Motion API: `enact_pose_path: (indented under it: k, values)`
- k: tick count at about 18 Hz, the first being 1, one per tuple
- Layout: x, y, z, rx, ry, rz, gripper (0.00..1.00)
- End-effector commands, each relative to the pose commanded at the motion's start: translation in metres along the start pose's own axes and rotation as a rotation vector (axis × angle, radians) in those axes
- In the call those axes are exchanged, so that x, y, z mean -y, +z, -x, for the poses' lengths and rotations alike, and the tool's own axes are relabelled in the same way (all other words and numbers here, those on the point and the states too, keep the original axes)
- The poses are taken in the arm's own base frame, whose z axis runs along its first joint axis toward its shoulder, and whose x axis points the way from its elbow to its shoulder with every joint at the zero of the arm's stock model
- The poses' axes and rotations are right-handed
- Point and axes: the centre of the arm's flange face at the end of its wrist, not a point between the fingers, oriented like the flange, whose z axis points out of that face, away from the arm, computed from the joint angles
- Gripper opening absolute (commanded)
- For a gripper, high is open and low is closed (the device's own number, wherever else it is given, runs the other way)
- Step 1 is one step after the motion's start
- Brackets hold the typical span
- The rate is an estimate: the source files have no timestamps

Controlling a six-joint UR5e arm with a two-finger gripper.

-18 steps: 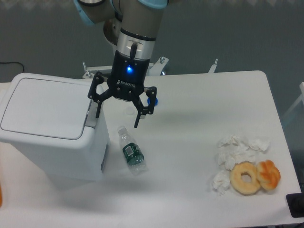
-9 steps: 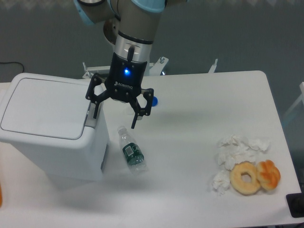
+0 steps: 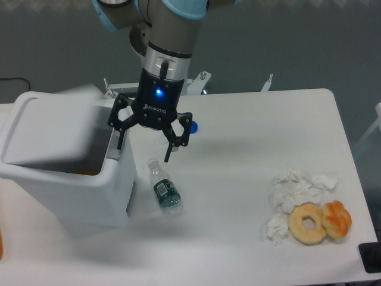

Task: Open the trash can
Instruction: 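Lift the gripper away as the lid swings open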

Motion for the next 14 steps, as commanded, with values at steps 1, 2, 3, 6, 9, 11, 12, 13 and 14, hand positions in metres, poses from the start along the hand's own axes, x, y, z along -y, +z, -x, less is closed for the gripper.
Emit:
enact_pose_path:
  k: [1, 2, 3, 6, 9, 11, 12, 13, 14]
  values:
    - [0.000, 0.000, 0.000, 0.000, 0.000, 0.000, 1.00]
    - [0.000, 0.000, 0.000, -0.001, 0.000, -0.001, 1.00]
    - [0.000, -0.001, 0.000, -0.001, 0.000, -0.004, 1.00]
    - [0.007, -0.013, 0.007, -0.007, -0.007, -0.035, 1.00]
    - [0.006, -0.024, 0.021, 0.012, -0.013, -0.052, 1.00]
    - [0.011, -0.030, 0.024, 0.031, 0.037, -0.062, 1.00]
    - [0.012, -0.032, 0.024, 0.041, 0.071, -0.059, 1.00]
    - [0.012, -0.033, 0.025, 0.058, 0.104, -0.053, 1.00]
    - [0.011, -0.033, 0.027, 0.080, 0.131, -0.039, 1.00]
